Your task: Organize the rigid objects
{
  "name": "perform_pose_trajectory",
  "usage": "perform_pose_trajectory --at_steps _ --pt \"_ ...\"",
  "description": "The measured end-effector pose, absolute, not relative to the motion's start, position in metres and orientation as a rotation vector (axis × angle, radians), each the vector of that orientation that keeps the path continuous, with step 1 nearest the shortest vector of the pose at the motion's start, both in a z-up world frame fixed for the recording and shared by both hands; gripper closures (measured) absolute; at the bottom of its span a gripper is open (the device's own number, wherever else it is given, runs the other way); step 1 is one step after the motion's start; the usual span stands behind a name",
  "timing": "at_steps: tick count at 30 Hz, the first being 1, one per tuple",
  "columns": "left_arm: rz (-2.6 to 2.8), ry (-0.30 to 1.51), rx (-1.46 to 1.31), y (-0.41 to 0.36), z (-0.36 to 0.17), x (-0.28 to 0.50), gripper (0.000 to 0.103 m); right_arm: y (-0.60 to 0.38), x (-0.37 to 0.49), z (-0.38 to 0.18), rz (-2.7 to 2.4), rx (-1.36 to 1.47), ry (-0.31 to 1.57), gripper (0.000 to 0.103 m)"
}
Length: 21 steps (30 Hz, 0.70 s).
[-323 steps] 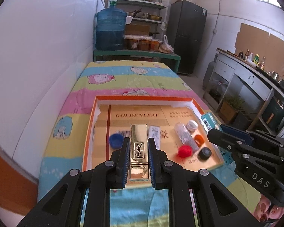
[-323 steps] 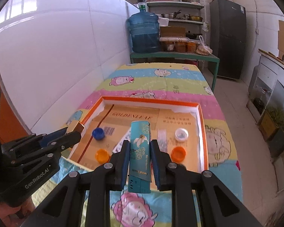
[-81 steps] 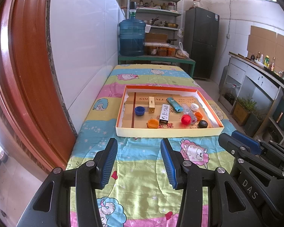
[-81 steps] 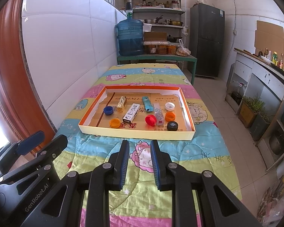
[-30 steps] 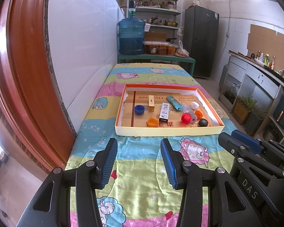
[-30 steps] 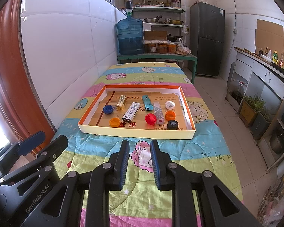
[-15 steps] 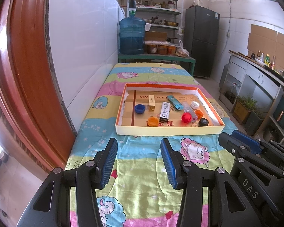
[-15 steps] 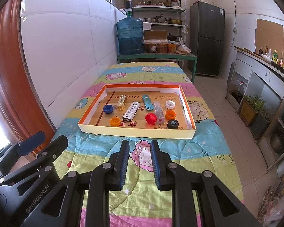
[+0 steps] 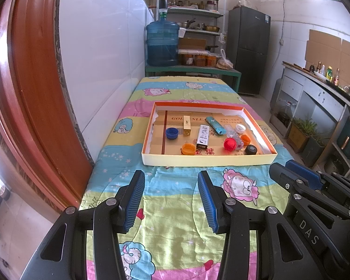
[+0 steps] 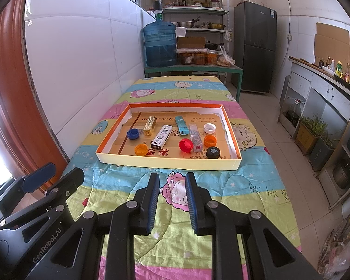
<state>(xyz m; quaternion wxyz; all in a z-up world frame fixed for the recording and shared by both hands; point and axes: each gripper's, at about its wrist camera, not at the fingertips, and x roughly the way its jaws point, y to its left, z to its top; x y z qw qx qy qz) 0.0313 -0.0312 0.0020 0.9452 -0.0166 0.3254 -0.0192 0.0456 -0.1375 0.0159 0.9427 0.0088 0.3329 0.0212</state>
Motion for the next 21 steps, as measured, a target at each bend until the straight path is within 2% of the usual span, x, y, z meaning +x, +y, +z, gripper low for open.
perform_pose_trajectory --at_steps 21 --pt "-0.039 0.664 -0.034 -0.0319 0.0027 0.032 0.054 -0.137 0.0465 0.0121 0.044 0.019 0.682 0.08"
